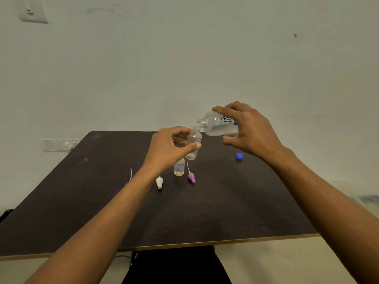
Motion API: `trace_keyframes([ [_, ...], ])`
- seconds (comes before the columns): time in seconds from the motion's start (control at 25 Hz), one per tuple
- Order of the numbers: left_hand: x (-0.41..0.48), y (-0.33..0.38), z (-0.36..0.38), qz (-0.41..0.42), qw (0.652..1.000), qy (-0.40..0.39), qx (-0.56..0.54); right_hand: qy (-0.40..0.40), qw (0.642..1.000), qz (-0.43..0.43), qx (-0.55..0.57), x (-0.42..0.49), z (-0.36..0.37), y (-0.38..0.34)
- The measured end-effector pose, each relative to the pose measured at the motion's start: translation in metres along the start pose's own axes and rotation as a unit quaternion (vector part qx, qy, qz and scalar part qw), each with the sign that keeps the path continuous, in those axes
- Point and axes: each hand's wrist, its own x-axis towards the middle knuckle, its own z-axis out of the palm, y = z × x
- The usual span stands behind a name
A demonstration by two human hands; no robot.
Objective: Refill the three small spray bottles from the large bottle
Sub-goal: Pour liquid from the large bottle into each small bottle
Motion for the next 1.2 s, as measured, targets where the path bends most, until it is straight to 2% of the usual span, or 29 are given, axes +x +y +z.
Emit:
trace_keyframes([
  [1.2, -0.0031, -0.0069, 0.0007, -0.004, 1.000, 0.001, 0.012, -0.011, 0.999, -0.017, -0.047, 0.0017, -0.0016, -0.0001],
])
